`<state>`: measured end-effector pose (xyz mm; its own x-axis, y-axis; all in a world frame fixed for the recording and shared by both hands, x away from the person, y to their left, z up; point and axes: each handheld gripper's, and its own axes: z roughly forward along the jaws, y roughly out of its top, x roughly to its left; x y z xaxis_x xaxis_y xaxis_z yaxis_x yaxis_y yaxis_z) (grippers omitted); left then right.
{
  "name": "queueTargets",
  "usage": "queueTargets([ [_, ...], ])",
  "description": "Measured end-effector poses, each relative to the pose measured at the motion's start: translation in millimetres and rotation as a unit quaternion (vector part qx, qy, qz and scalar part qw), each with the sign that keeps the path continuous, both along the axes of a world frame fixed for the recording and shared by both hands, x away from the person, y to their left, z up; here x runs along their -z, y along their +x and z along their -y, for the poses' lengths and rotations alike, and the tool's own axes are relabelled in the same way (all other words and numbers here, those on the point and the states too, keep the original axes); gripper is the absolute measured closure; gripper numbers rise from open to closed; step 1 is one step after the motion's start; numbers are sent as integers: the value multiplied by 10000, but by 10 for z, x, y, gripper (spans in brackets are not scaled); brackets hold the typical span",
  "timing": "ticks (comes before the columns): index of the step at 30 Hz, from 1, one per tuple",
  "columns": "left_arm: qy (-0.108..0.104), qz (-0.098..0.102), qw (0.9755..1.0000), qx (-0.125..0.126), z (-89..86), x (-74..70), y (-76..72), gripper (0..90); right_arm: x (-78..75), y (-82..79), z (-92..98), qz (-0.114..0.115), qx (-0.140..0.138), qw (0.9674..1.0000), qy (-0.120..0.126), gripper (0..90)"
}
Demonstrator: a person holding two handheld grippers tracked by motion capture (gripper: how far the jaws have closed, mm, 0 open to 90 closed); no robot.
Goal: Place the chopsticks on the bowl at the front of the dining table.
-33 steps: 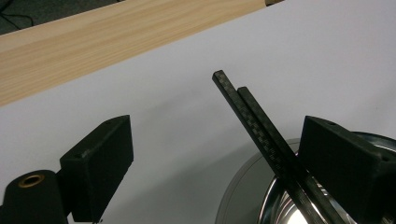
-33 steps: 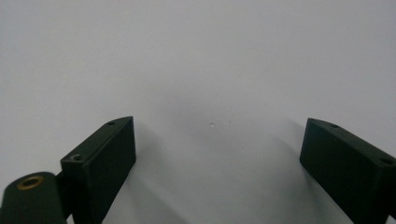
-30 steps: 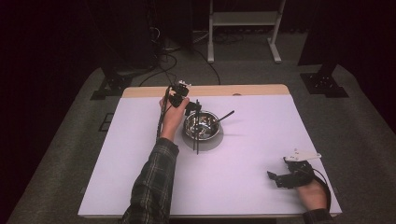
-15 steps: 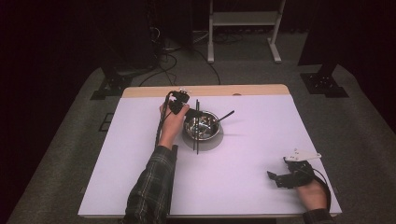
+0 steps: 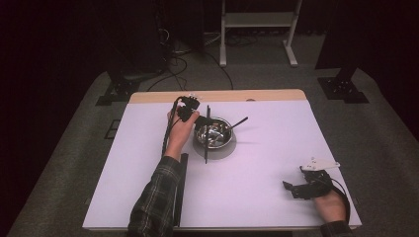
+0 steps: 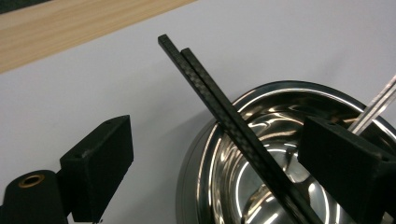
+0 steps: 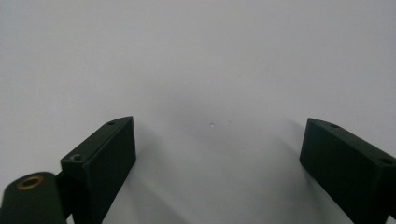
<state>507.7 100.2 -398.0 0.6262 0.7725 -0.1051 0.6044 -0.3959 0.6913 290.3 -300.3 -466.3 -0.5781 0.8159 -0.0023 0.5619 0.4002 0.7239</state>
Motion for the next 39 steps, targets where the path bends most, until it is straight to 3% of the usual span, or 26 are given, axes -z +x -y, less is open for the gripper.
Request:
queueTargets([
  [4, -78, 81, 9998, 183, -49, -110, -126, 95, 0, 0, 0, 3, 0, 10000, -2, 91],
  [11, 50, 175, 9987, 479, -144, -249, -414, 98, 0, 0, -1, 5, 1, 10000, -3, 91],
  [14, 16, 257, 9977, 625, -167, -283, -570, 165, 0, 0, -1, 4, 0, 10000, -2, 91],
  [15, 41, 290, 9972, 688, -178, -295, -620, 234, 0, 0, 0, 9, -3, 10000, -4, 91],
  [17, 20, 351, 9959, 831, -195, -318, -730, 248, 0, -1, -1, 4, 1, 10000, -3, 91],
  [19, -11, 383, 9946, 960, -209, -335, -813, 372, 0, -1, -1, 8, -1, 10000, -3, 91],
  [20, -44, 401, 9939, 1028, -216, -341, -861, 372, 0, -1, -1, 8, -1, 10000, -3, 91],
  [21, -96, 406, 9920, 1190, -220, -349, -949, 465, 0, 0, -1, 13, -2, 10000, -6, 91],
  [23, -113, 403, 9911, 1262, -219, -354, -991, 504, 1, 1, 0, 17, -5, 10000, -7, 91],
  [26, -150, 362, 9875, 1529, -216, -375, -1127, 671, 0, 0, 0, 9, 0, 10000, -4, 91],
  [27, -178, 370, 9867, 1570, -213, -378, -1168, 787, 0, 0, 0, 6, 0, 10000, -3, 91],
  [28, -178, 373, 9864, 1593, -211, -381, -1200, 787, 0, 0, 0, 6, 0, 10000, -3, 91],
  [30, -203, 372, 9844, 1709, -207, -374, -1278, 883, 1, 0, 0, 6, 0, 10000, -4, 92],
  [36, -338, 270, 9790, 1990, -182, -266, -1512, 900, 0, -2, -1, 8, 4, 10000, -3, 91],
  [39, -418, 265, 9781, 2024, -204, -162, -1638, 900, 0, -2, -1, 5, 4, 10000, -3, 92],
])
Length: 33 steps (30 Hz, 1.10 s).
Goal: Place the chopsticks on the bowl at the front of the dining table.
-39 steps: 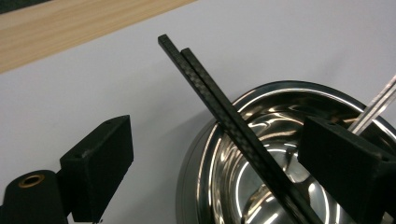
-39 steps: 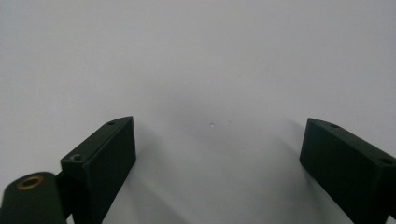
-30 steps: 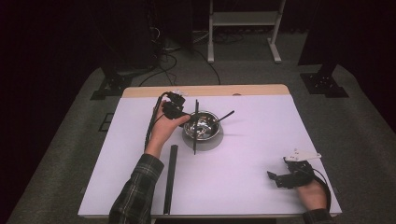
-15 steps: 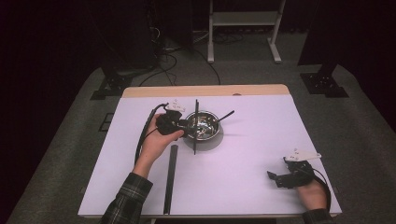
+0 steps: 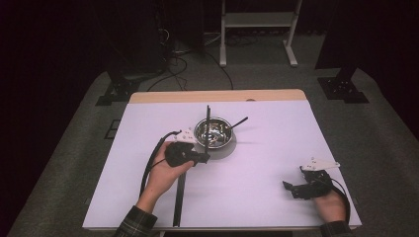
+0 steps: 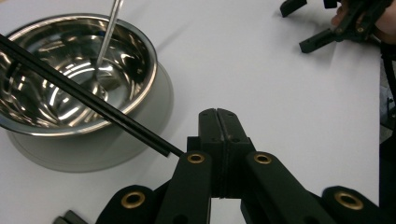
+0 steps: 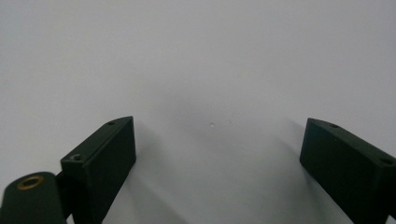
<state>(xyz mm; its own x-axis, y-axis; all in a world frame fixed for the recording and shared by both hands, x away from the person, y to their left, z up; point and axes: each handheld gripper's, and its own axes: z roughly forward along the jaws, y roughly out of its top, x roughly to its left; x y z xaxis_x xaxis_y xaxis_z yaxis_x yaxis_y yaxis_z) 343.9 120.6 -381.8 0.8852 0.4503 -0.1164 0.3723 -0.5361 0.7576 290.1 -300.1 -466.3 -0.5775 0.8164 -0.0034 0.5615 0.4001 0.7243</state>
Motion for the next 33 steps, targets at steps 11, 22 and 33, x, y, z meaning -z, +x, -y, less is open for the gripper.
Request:
queueTargets([
  [11, 210, -6, 9998, -42, -42, 210, -133, 900, 0, 2, 1, 7, -7, 10000, -4, 92],
  [22, 389, -77, 9992, -69, 24, 320, -52, 900, 0, 2, 1, 7, -6, 10000, -3, 91],
  [33, 383, -107, 9991, -131, 26, 355, 1, 900, 0, 1, 0, 0, 0, 10000, 1, 91],
])
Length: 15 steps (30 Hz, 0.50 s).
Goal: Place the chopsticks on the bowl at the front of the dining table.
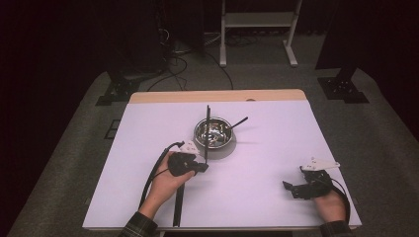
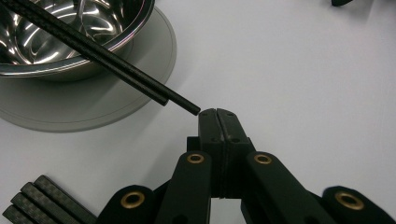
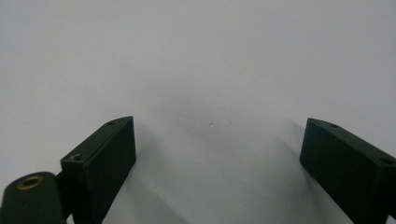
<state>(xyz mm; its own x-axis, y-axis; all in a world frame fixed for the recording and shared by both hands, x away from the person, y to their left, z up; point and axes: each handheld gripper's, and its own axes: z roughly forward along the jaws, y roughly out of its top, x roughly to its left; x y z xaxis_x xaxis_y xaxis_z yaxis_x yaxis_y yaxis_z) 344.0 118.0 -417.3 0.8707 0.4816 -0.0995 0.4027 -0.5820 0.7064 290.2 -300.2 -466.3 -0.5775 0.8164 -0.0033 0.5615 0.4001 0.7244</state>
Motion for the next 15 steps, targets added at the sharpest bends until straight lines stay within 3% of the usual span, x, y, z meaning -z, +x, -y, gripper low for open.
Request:
queueTargets([
  [15, 9, -18, 10000, -53, -5, 12, 91, 900, 0, 1, 1, 7, -5, 10000, -4, 91],
])
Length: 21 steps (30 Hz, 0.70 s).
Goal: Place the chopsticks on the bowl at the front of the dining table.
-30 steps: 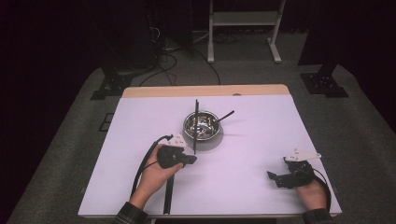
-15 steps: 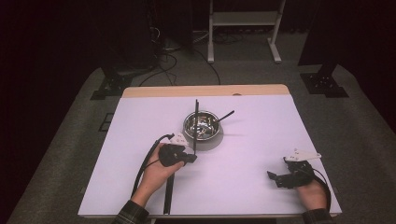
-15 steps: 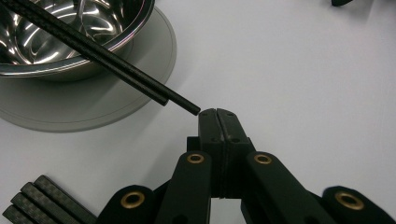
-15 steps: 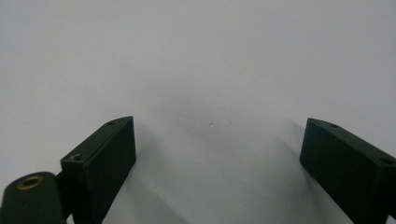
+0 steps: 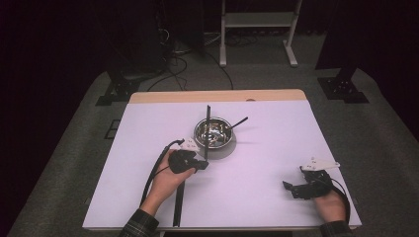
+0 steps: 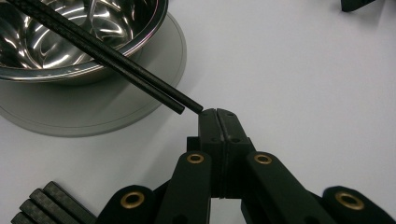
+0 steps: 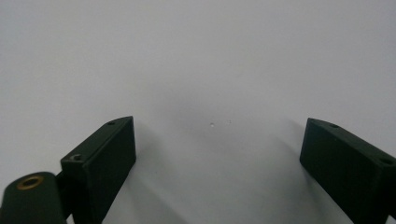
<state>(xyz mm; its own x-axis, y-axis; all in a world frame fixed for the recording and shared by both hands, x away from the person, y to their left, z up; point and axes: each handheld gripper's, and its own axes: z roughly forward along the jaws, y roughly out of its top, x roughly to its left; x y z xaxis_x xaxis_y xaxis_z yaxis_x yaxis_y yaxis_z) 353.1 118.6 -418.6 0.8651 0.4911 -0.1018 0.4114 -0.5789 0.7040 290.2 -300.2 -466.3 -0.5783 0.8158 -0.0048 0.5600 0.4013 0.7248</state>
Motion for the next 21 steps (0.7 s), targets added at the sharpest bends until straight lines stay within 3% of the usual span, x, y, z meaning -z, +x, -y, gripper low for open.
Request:
queueTargets([
  [21, -68, 35, 10000, -48, -12, -10, 8, 892, 0, -1, 0, -7, 4, 10000, 2, 91],
])
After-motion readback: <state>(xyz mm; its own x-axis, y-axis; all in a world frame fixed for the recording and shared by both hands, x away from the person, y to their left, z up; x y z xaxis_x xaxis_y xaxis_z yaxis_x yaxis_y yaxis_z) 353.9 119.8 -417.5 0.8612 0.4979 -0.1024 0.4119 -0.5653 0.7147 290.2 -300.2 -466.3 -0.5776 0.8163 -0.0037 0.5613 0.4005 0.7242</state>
